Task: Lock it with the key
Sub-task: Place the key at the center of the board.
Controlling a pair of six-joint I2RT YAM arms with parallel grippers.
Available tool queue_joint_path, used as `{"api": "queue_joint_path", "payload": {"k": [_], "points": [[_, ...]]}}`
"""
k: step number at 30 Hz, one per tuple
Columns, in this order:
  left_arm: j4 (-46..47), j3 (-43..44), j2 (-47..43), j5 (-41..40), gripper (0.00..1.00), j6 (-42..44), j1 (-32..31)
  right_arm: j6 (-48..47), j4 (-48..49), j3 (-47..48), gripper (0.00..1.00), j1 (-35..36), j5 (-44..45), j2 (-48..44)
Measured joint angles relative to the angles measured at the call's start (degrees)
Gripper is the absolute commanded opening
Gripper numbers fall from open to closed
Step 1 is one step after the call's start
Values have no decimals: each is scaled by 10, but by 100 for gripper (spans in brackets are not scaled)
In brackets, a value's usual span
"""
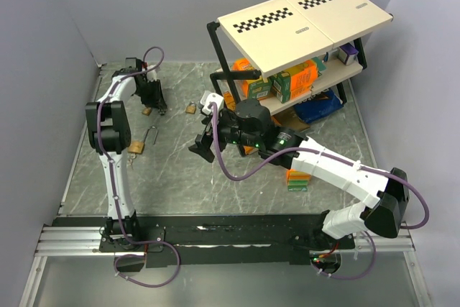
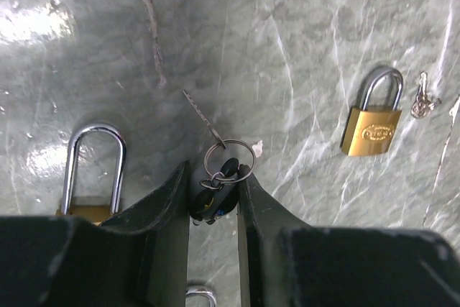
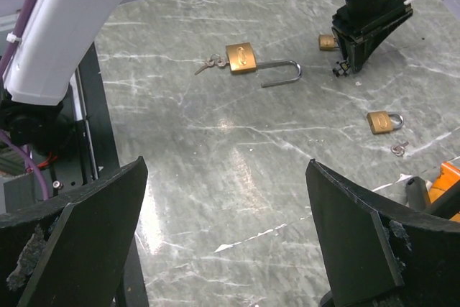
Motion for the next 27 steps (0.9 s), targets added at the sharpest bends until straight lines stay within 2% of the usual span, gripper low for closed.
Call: {"api": "queue_joint_path", "payload": {"k": [4,5,8,11,22,27], "points": [[9,1,2,-2,25,-11,-2,0,0,0,100,-2,-1,0],[12,2,3,-2,33,-16,-3,0,0,0,100,-3,-1,0],[16,2,4,-3,43,-22,-7,0,0,0,100,-3,-1,0],[20,2,5,-3,49,-31,-10,0,0,0,100,-6,-2,0],[20,-5,-9,-23,67,-28,-17,3,0,0,100,-10,-5,0],[2,-6,-26,-40,68,-12,-10,3,0,0,99,-10,-7,0]]}}
